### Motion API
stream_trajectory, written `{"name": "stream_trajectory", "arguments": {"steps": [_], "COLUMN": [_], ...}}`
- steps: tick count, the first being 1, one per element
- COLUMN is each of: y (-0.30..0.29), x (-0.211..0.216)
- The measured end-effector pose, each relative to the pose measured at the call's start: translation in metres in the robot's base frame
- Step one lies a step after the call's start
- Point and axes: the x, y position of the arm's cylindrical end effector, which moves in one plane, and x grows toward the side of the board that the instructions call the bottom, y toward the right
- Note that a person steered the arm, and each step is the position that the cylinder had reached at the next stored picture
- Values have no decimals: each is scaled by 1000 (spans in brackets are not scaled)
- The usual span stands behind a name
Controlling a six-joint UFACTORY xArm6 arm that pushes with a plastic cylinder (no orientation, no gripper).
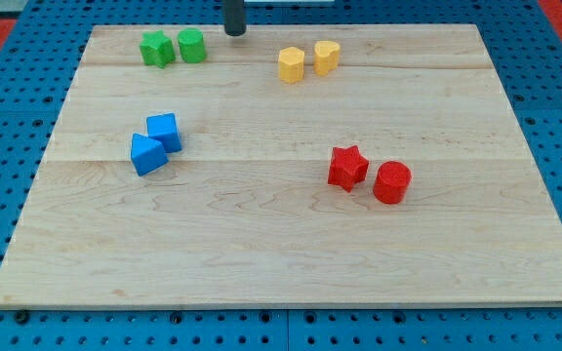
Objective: Push the green circle a bit down
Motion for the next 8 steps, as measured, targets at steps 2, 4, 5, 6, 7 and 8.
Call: {"name": "stream_trajectory", "arguments": {"steps": [2,4,5,6,7,8], "y": [-19,-52,-69,-87,-83,-69], "x": [0,0,0,0,3,16]}}
